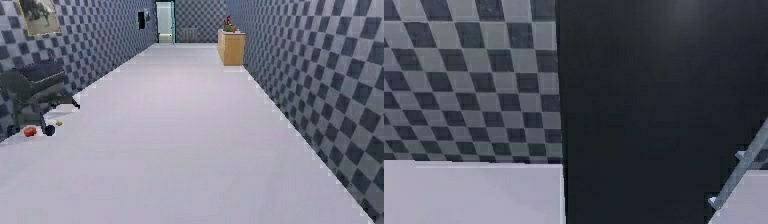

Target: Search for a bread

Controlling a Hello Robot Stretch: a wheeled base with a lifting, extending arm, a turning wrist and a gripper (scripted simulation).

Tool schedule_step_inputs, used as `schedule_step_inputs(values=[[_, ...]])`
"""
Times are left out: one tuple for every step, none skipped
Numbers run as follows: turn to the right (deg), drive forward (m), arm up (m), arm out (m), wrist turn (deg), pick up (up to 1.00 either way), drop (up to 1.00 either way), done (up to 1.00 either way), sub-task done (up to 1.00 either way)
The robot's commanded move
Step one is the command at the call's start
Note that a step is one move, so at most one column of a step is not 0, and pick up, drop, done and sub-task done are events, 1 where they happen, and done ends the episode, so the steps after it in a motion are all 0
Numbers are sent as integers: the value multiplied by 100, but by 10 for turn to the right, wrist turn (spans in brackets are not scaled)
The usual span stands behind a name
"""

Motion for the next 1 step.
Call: schedule_step_inputs(values=[[90, 0, 0, 0, 0, 0, 0, 0, 0]])
